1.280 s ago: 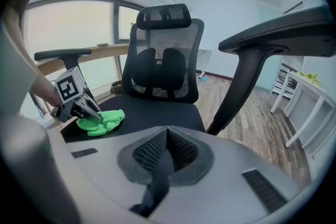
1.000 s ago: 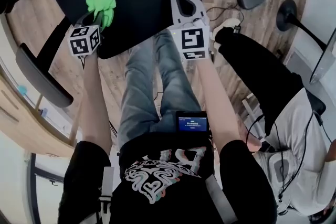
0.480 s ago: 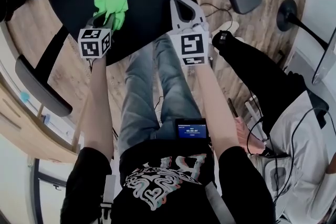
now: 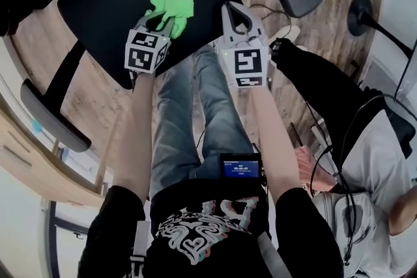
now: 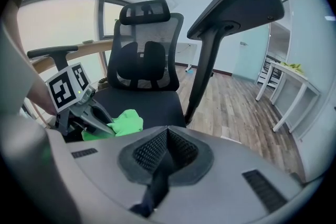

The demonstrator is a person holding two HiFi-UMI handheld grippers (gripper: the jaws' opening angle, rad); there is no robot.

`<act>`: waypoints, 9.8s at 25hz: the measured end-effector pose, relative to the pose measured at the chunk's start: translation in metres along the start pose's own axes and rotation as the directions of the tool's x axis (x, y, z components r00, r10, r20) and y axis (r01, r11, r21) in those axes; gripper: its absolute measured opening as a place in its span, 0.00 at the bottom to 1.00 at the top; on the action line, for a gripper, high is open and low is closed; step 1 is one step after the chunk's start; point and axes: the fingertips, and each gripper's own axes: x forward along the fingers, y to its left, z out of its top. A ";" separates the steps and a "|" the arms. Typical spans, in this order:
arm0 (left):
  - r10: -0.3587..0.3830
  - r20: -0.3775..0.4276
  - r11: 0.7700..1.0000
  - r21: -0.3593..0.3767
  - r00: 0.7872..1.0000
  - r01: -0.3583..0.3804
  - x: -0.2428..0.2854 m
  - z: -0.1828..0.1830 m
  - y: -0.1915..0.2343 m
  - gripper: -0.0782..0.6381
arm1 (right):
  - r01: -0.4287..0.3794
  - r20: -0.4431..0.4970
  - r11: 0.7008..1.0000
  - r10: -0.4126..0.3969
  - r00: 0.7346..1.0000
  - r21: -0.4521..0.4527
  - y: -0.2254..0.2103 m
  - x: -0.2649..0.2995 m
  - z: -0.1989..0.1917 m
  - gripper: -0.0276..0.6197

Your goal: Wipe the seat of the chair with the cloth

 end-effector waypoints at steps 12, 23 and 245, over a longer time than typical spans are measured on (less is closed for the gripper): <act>-0.151 -0.018 0.977 0.148 0.988 0.152 0.040 0.034 -0.085 0.18 | 0.044 -0.004 0.998 -0.044 0.999 0.038 -0.017 -0.013 -0.014 0.05; -0.197 -0.029 0.964 0.178 0.980 0.200 0.049 0.041 -0.111 0.18 | 0.061 -0.009 0.998 -0.060 0.998 0.034 -0.029 -0.016 -0.019 0.05; 0.391 0.565 0.912 -0.131 0.726 -0.389 -0.433 0.152 -0.028 0.18 | -0.242 0.361 0.959 0.280 0.889 -0.150 0.087 -0.181 0.321 0.05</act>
